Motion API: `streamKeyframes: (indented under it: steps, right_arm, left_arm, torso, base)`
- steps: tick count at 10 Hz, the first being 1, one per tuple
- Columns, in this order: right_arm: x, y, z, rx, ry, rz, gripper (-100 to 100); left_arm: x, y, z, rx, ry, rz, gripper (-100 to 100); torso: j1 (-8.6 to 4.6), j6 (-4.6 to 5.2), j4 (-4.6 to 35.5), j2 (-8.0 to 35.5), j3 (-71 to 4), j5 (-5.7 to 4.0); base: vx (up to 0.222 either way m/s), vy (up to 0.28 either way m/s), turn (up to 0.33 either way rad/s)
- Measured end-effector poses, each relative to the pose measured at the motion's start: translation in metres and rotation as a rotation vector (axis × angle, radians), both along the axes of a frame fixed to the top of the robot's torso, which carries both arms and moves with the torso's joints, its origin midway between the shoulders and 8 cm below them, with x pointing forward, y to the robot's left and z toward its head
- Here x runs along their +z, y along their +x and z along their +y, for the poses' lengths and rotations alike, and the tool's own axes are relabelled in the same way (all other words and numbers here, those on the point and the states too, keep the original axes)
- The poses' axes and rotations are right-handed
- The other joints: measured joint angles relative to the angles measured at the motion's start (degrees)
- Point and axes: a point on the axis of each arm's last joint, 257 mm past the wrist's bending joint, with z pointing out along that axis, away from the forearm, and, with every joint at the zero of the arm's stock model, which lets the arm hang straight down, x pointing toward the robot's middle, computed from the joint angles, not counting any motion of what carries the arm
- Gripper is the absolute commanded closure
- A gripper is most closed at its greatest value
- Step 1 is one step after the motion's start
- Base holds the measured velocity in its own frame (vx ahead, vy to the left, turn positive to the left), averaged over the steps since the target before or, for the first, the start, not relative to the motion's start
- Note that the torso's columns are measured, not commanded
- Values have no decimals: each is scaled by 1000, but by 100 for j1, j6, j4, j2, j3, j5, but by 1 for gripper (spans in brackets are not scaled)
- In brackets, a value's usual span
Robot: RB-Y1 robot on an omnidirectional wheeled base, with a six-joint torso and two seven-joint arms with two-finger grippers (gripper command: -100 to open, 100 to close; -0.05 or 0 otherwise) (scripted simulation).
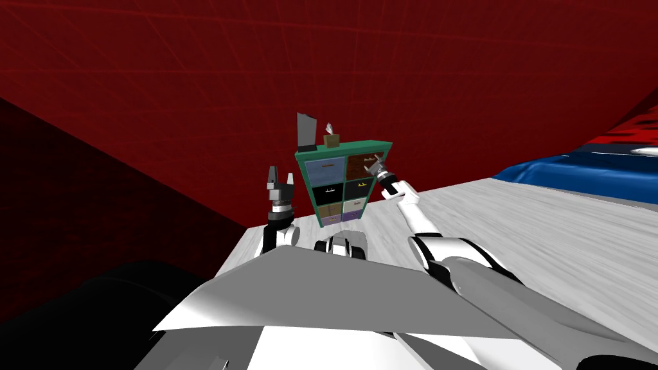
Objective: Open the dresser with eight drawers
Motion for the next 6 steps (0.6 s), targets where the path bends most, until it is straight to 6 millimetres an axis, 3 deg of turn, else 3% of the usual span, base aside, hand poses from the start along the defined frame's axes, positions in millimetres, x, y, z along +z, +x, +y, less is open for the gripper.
streamKeyframes:
  steps: [6]
  right_arm:
    - [-14, 16, -14, -70, -256, -15, -100]
  left_arm:
    - [0, 0, 0, 0, 0, 0, 0]
  torso:
    - [2, 0, 0, -1, 0, 1]
  base:
    - [-10, 20, -11]
